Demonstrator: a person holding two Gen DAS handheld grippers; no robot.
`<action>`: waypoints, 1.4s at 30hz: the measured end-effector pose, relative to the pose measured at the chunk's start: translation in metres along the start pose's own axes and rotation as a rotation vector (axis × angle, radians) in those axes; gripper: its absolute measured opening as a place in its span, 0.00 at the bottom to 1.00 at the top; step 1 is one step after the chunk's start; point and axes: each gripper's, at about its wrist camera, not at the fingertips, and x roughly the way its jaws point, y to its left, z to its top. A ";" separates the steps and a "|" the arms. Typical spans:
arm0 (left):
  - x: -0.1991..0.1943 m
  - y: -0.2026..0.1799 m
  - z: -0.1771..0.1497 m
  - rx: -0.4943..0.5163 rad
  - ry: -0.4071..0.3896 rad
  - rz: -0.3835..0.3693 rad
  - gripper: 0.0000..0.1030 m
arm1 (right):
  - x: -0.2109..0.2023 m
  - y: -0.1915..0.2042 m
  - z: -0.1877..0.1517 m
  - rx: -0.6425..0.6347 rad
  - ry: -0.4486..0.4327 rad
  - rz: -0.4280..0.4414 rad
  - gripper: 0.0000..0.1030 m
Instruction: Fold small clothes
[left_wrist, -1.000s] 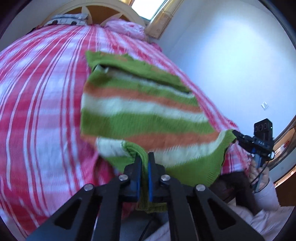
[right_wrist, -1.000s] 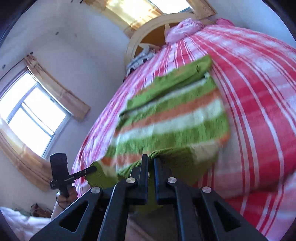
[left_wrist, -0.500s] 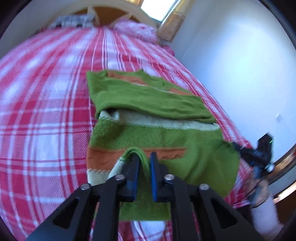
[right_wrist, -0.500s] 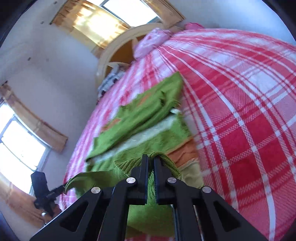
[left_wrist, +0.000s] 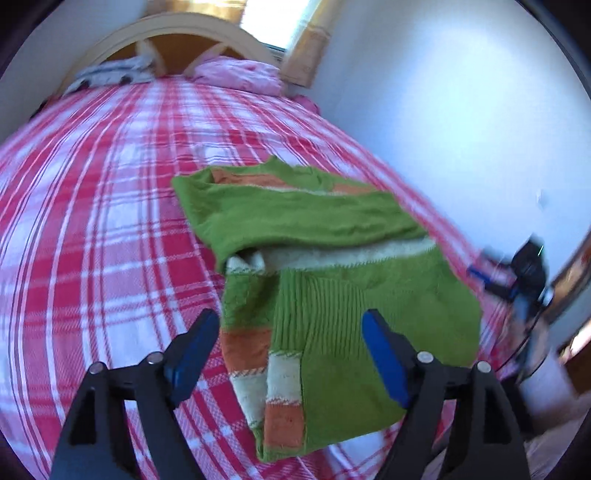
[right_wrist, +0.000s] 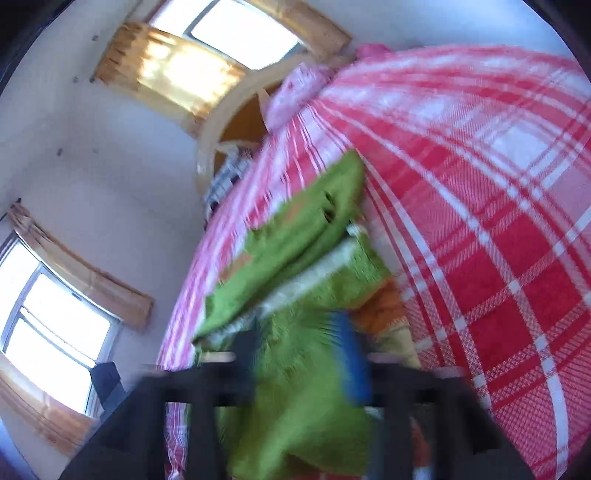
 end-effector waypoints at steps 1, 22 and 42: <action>0.007 -0.003 0.001 0.022 0.016 -0.010 0.80 | -0.006 0.005 -0.001 -0.009 -0.036 0.004 0.72; 0.060 -0.011 0.002 0.039 0.087 -0.003 0.15 | -0.027 0.039 -0.010 -0.220 -0.087 -0.198 0.72; 0.072 -0.017 0.002 0.016 0.075 -0.018 0.14 | 0.022 0.051 -0.013 -0.546 0.092 -0.337 0.72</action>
